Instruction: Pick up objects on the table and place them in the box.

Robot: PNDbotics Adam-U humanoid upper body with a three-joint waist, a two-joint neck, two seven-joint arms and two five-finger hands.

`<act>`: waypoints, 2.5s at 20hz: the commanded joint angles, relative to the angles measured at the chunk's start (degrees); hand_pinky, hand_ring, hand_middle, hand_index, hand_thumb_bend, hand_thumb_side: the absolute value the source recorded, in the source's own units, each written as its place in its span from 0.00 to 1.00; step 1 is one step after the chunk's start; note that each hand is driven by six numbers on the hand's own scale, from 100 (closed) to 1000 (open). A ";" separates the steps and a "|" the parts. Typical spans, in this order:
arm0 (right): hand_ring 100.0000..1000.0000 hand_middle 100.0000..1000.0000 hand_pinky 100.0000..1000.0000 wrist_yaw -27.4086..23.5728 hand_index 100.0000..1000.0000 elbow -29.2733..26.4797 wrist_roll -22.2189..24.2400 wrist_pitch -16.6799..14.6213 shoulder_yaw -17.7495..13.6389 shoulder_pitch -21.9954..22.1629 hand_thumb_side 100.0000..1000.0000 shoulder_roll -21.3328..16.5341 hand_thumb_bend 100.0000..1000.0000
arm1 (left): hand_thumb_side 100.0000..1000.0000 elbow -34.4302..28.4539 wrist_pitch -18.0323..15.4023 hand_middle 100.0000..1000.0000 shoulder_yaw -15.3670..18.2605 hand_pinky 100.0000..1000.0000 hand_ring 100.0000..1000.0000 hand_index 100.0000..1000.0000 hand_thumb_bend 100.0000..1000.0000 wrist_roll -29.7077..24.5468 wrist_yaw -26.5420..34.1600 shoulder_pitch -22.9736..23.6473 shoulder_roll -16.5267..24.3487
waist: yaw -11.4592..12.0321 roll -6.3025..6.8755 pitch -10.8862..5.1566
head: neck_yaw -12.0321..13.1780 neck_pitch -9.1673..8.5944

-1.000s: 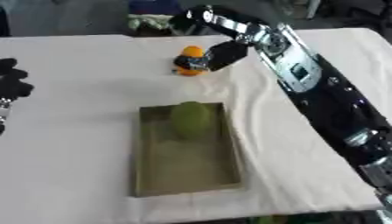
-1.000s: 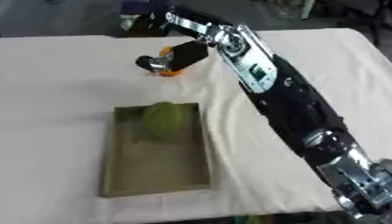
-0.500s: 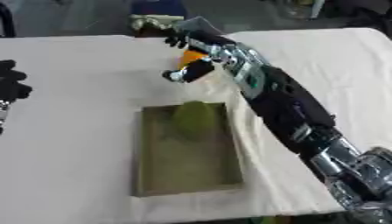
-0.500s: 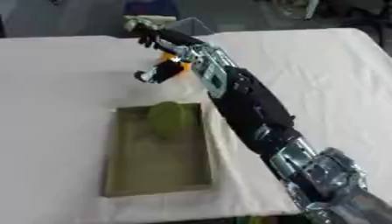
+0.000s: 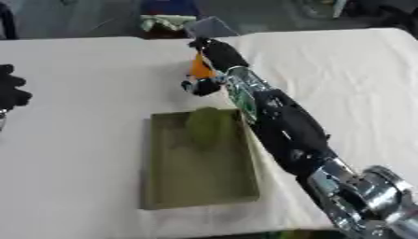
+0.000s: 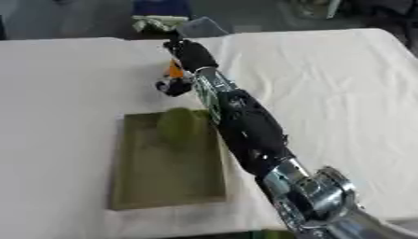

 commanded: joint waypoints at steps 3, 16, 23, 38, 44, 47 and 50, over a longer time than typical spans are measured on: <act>0.91 0.91 0.84 3.65 0.94 1.10 -3.31 4.34 -2.12 -1.56 0.37 -0.03 0.34 | 0.68 -0.86 -0.01 0.59 -0.12 0.62 0.58 0.79 0.35 -0.17 0.11 -0.71 0.39 | 0.14 0.27 -0.64 | -0.28 -0.78; 0.78 0.65 0.77 6.99 0.70 5.30 -1.97 10.57 -4.97 -1.01 0.03 1.00 0.07 | 0.68 -1.02 -0.12 0.59 -0.31 0.62 0.58 0.79 0.35 -0.32 0.23 -1.17 0.38 | 1.08 0.75 -0.17 | -1.00 -1.26; 0.63 0.39 0.66 8.05 0.44 3.54 -13.58 15.25 -5.52 -1.08 0.00 0.65 0.00 | 0.68 -1.05 -0.12 0.59 -0.36 0.62 0.58 0.79 0.34 -0.37 0.32 -1.30 0.35 | 1.14 0.67 -0.10 | -1.08 -1.35; 0.65 0.40 0.66 -23.63 0.45 -17.06 -5.83 -2.12 7.55 -0.36 0.00 -14.59 0.00 | 0.68 -0.80 0.10 0.59 0.31 0.62 0.59 0.79 0.34 0.26 -0.03 -0.27 0.97 | -1.57 -0.24 -1.07 | 1.02 -0.55; 0.67 0.41 0.67 -38.74 0.47 -32.21 6.62 -6.19 12.36 3.72 0.00 -22.42 0.00 | 0.68 -0.75 0.13 0.59 0.49 0.62 0.59 0.79 0.34 0.48 -0.24 -0.04 1.27 | -2.23 -0.46 -1.26 | 1.45 -0.39; 0.68 0.42 0.69 -44.19 0.48 -37.65 12.19 -8.12 14.37 6.15 0.00 -25.05 0.00 | 0.68 -0.70 0.16 0.59 0.54 0.62 0.59 0.79 0.34 0.55 -0.26 0.01 1.39 | -2.52 -0.59 -1.34 | 1.59 -0.41; 0.70 0.44 0.70 -49.72 0.49 -42.05 19.69 -9.59 16.76 8.28 0.00 -26.89 0.00 | 0.68 -0.67 0.15 0.59 0.51 0.62 0.59 0.79 0.34 0.53 -0.22 0.02 1.48 | -2.64 -0.70 -1.43 | 1.59 -0.35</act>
